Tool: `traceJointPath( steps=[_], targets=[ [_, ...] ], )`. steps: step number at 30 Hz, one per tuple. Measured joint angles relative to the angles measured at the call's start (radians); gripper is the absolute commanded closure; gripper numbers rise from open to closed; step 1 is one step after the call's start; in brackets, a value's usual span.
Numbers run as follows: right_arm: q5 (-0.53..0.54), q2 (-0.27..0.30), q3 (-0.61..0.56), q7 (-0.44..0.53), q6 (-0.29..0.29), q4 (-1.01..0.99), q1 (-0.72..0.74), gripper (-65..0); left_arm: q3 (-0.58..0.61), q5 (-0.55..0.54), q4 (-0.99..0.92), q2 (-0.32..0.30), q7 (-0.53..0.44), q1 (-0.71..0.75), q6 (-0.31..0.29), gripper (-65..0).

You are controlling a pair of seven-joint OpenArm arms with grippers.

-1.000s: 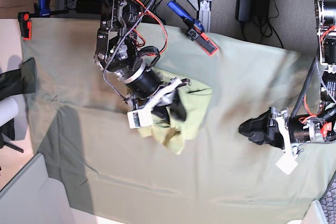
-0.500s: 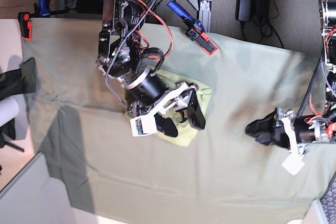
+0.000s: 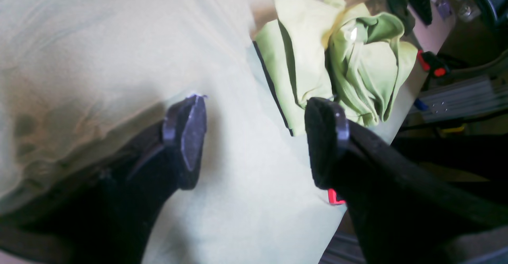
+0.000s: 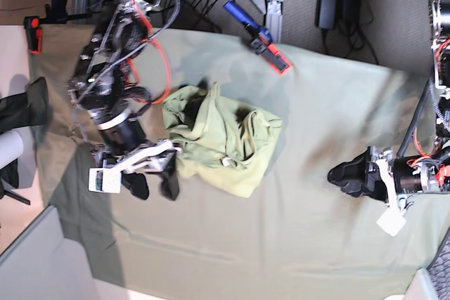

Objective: Fold the T-shirt properly
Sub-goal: 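Grasp the collar end with the right gripper and fold it over the shirt, then press and tuck the folded bundle with the right gripper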

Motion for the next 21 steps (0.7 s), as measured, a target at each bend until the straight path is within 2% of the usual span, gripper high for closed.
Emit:
traceJointPath(
  steps=[2,3,4,6,9,11,13,17,21],
  targets=[
    [-0.002,0.033,0.002,0.002,0.000,-0.003,0.000,-9.2,0.000,-0.001,0.000,0.000,0.001,0.000,0.000,-41.6],
    [-0.002,0.043,0.003,0.002,0.000,-0.004,0.000,-5.2,0.000,-0.001,0.000,0.000,0.012,0.000,0.000,-41.6],
    [0.001,0.049,0.003,0.001,0.000,-0.005,-0.001,-4.7,0.002,-0.001,0.000,0.000,0.024,0.000,0.000,-41.6],
    [0.037,0.052,-0.011,-0.020,0.000,-0.016,-0.002,-8.3,0.026,0.000,0.012,-0.003,0.023,0.010,0.000,-41.6],
    [0.085,0.055,-0.077,-0.037,0.000,-0.051,-0.002,-24.3,0.103,0.005,0.065,-0.005,0.022,0.037,0.000,-41.6],
    [0.085,0.055,-0.144,-0.039,0.000,-0.075,-0.002,-32.4,0.156,0.028,0.091,0.000,0.013,0.045,0.000,-41.6],
    [0.059,0.058,-0.224,-0.040,0.000,-0.087,-0.002,-34.1,0.183,0.058,0.105,0.002,-0.005,0.047,0.000,-41.6],
    [-0.058,0.060,-0.385,-0.040,0.000,-0.101,-0.002,-34.1,0.184,0.086,0.105,-0.005,-0.020,0.047,0.000,-41.6],
    [-0.155,0.060,-0.475,-0.037,0.000,-0.103,-0.002,-33.9,0.184,0.089,0.105,-0.005,-0.019,0.047,0.000,-41.6]
  ],
)
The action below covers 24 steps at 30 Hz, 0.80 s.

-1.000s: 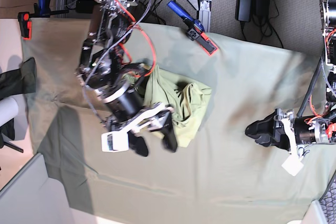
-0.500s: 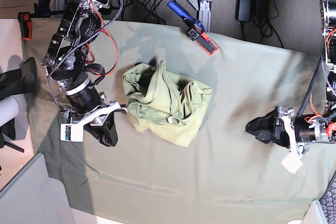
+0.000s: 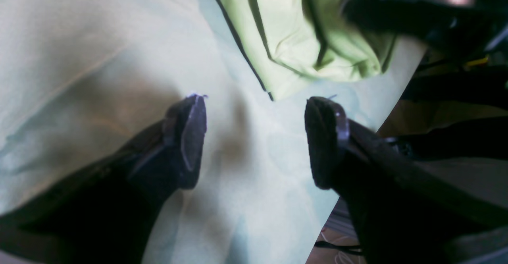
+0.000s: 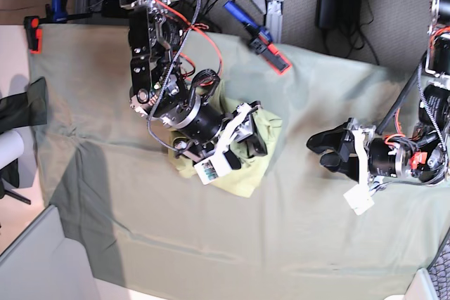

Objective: Fold the T-shirt properly
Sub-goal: 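Press and tuck the folded bundle with the right gripper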

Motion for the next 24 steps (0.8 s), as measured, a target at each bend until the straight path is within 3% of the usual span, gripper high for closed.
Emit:
traceJointPath(
  steps=[3,7,8,18,24],
  targets=[
    [-0.073,0.004,-0.019,0.013,0.000,0.000,0.000,-28.3,0.000,0.000,0.000,0.000,0.000,0.000,0.000,-41.6],
    [-0.099,0.005,-0.019,0.057,0.000,-0.002,0.000,-3.2,0.000,0.000,0.000,0.000,0.000,0.000,0.000,-41.6],
    [-0.099,0.005,-0.019,0.070,0.000,-0.002,0.000,0.0,0.000,0.000,0.000,0.000,0.000,0.000,0.000,-41.6],
    [-0.126,0.003,-0.008,0.122,0.000,-0.002,0.003,0.0,0.000,0.000,0.000,0.000,0.000,0.000,0.000,-41.6],
    [-0.109,0.003,0.077,0.122,0.000,-0.003,0.042,0.0,0.000,0.000,0.000,0.000,0.000,0.001,0.000,-41.6]
  ],
)
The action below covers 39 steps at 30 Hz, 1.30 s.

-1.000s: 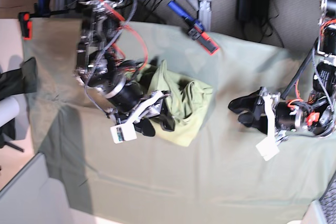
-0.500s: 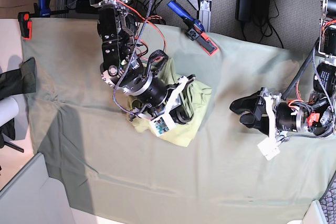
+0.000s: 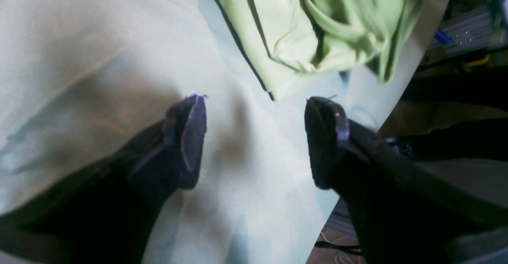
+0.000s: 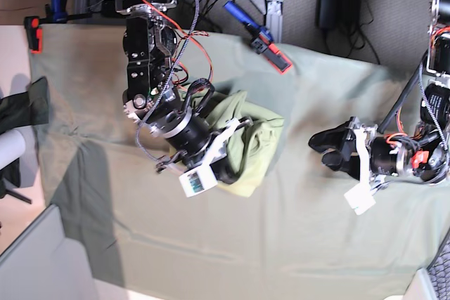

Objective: Fold the T-shirt properly
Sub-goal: 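Press and tuck the folded bundle with the right gripper, then move the left gripper onto the bundle and grasp its loose edge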

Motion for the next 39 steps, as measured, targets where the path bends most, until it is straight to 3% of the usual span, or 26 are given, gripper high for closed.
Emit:
traceJointPath(
  steps=[10,19,24,27,29,34,37,38,39],
  targets=[
    [0.044,0.000,0.079,0.000,0.000,0.000,0.093,0.0,0.000,0.008,0.000,0.000,0.000,0.002,0.000,-41.6],
    [0.047,-0.027,0.072,0.000,0.000,-0.008,0.132,0.0,0.000,0.009,0.000,0.000,0.000,0.002,0.000,-41.6],
    [0.078,-0.047,0.040,-0.001,0.000,-0.113,0.132,0.0,0.000,0.010,0.000,0.000,0.000,0.002,0.000,-41.6],
    [0.135,-0.047,0.035,-0.004,0.000,-0.153,0.130,-29.6,0.000,0.010,0.000,0.000,0.000,0.002,0.000,-41.6],
    [0.173,-0.044,0.035,-0.004,0.000,-0.153,0.130,-42.0,0.000,0.011,0.000,0.000,0.000,0.002,0.000,-41.6],
    [0.194,-0.045,0.039,-0.022,0.000,-0.092,0.130,-43.4,0.000,0.011,0.000,0.000,0.001,0.003,0.000,-41.6],
    [0.196,-0.048,0.092,-0.065,0.000,-0.023,0.132,-43.2,0.000,0.011,0.014,-0.004,0.049,0.014,0.000,-41.6],
    [0.197,-0.048,0.123,-0.075,0.000,-0.003,0.132,-42.2,0.000,0.013,0.042,-0.010,0.050,0.030,0.000,-41.5],
    [0.195,-0.047,0.158,-0.080,0.000,0.012,0.133,-36.9,-0.001,0.014,0.085,-0.018,0.046,0.051,0.000,-41.4]
  ],
)
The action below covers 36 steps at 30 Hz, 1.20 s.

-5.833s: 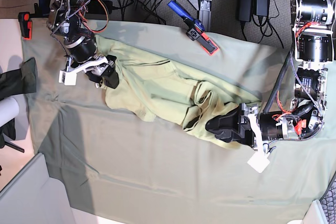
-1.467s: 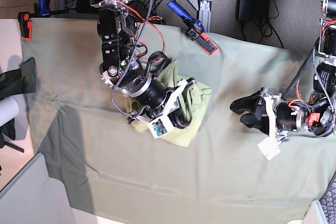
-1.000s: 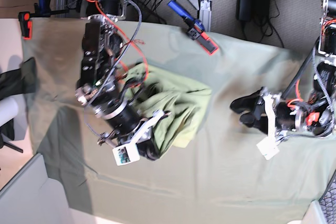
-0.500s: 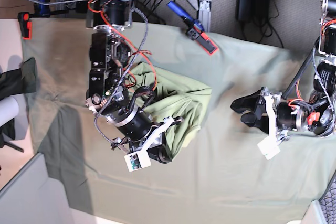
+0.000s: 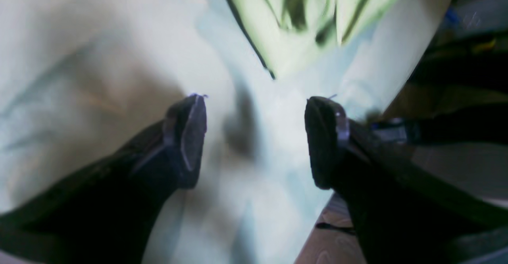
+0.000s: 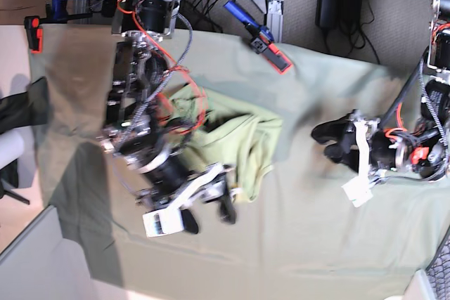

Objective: Fold the T-shirt properly
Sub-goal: 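Move the left gripper onto the bundle and grasp its loose edge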

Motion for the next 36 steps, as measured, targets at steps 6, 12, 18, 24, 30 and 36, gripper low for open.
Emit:
traceJointPath(
  steps=[6,12,18,24,30,36],
  targets=[
    [-0.001,0.069,0.165,-0.023,0.000,-0.002,-0.003,0.0,0.001,0.132,0.318,0.002,-0.110,0.166,-0.003,-16.0],
    [0.003,0.167,0.180,-0.014,0.000,-0.169,-0.003,0.0,0.033,0.264,0.383,0.068,-0.185,0.229,-0.003,-14.9],
    [0.000,0.201,0.185,-0.005,0.000,-0.232,-0.003,0.0,0.169,0.474,0.383,0.157,-0.278,0.222,-0.003,-17.5],
    [0.002,0.194,0.182,-0.003,0.000,-0.256,-0.003,0.0,0.291,0.787,0.384,0.212,-0.413,0.148,0.022,-34.7],
    [0.002,0.196,0.182,-0.018,0.000,-0.261,-0.003,0.0,0.360,0.870,0.384,0.211,-0.499,0.128,0.059,-36.1],
    [0.002,0.196,0.183,-0.019,0.000,-0.262,-0.003,0.0,0.467,1.043,0.370,0.246,-0.582,0.126,0.155,-36.1]
  ],
)
